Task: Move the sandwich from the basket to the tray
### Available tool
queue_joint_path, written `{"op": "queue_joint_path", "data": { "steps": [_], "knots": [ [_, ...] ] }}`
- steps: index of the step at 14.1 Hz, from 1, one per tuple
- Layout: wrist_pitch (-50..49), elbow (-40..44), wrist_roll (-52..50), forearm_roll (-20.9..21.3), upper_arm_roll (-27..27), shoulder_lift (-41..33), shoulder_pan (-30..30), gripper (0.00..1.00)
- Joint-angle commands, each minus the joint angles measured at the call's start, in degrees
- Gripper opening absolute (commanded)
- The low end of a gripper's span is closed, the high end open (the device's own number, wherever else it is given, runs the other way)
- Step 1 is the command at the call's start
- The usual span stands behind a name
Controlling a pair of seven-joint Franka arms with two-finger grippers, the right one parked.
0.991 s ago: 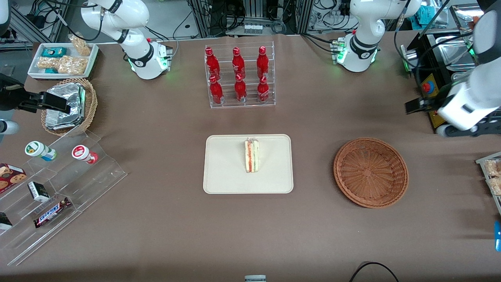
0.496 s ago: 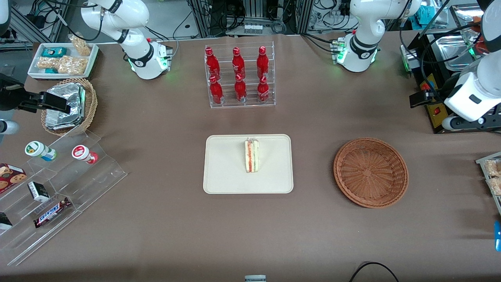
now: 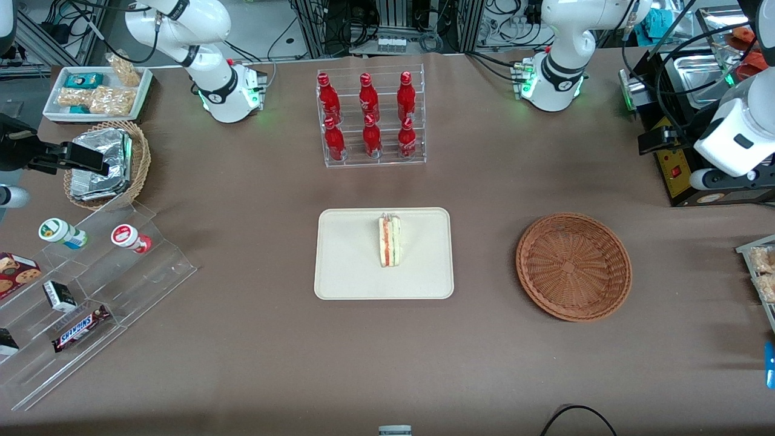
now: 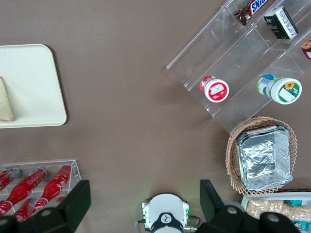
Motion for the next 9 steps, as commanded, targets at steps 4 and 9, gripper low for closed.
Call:
{"op": "queue_joint_path", "data": {
  "steps": [4,9],
  "knots": [
    [4.2,-3.0,0.2,-0.9,-5.4,-4.1,7.4,1.00],
    [5.0,-2.2,-0.6,-0.8,-5.0,-3.5,7.5,1.00]
  ]
}}
